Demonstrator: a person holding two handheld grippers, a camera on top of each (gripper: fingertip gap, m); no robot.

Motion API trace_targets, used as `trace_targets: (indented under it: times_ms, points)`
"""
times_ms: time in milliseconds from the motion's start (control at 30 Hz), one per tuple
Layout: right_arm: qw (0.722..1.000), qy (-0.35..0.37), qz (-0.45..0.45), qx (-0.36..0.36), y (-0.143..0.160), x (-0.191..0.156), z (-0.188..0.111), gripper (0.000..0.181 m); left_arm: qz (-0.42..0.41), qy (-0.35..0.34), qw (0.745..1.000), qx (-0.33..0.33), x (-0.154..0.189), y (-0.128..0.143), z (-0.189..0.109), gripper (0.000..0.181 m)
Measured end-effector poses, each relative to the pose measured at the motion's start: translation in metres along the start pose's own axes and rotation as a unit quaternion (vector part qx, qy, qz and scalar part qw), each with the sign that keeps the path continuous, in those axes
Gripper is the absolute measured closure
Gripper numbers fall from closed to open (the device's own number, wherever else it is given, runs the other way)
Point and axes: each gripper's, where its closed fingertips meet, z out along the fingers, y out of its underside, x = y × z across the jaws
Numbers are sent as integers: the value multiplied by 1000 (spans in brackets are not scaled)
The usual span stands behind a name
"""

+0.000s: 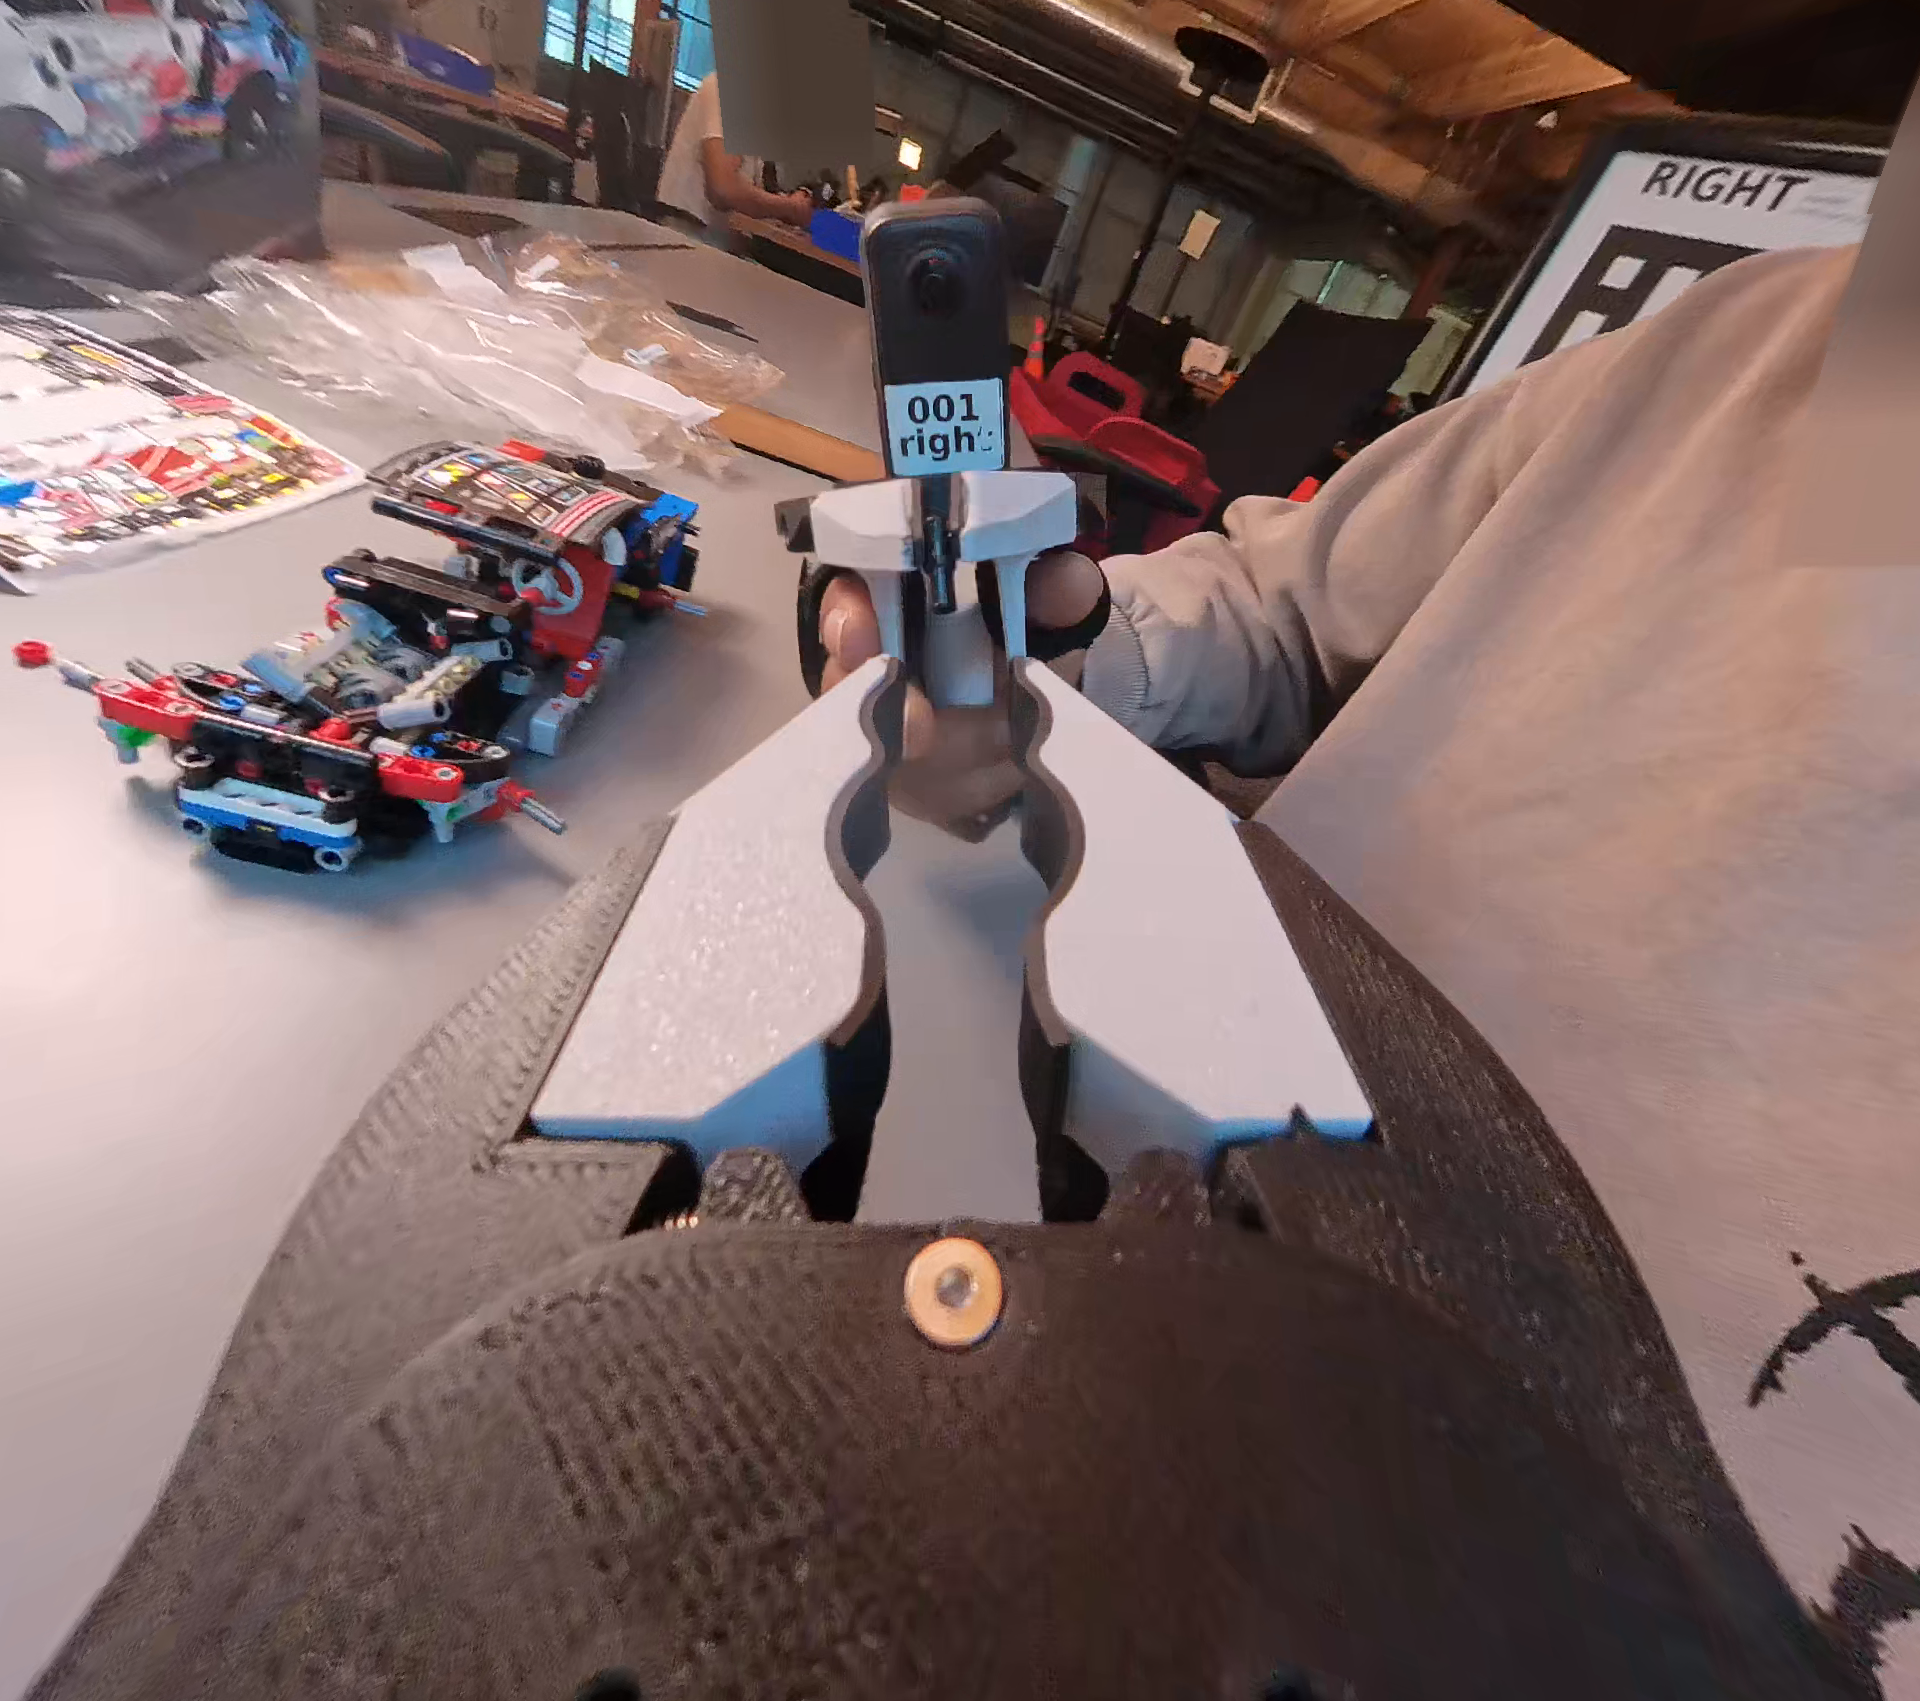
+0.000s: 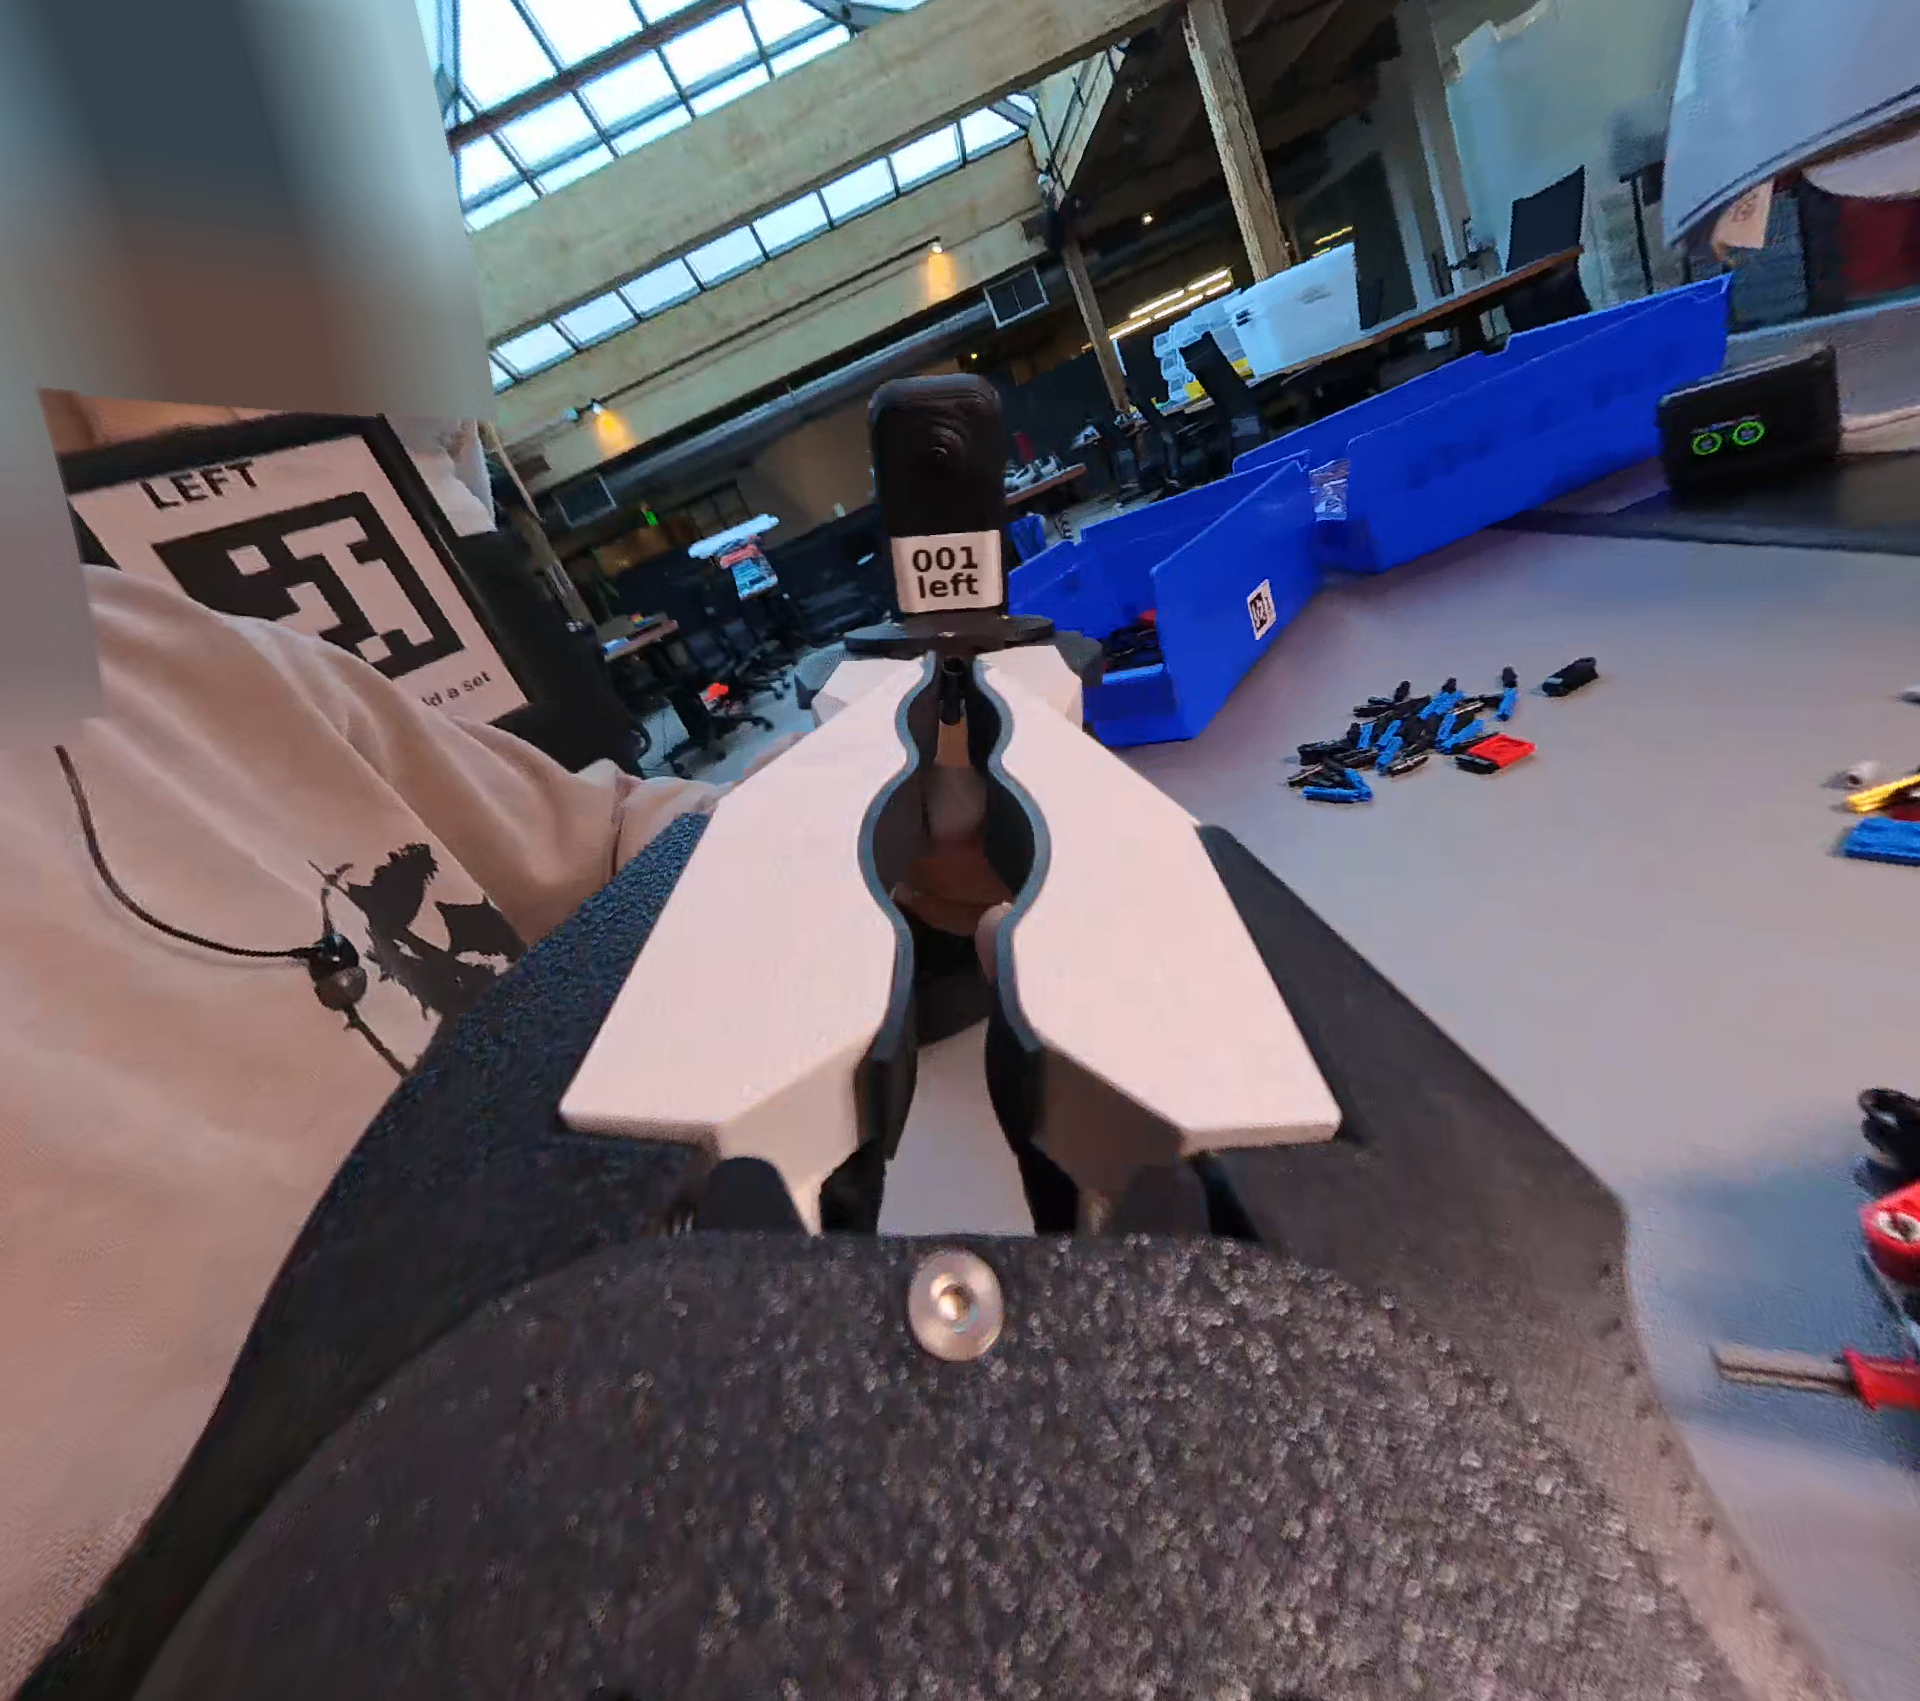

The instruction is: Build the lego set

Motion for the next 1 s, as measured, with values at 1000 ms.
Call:
trace_targets:
  times_ms: [1000]
  points:
    - [935,-27,-220,-276,69,9,-24,179,148,-48,968,-196,-9,53,-3,180]
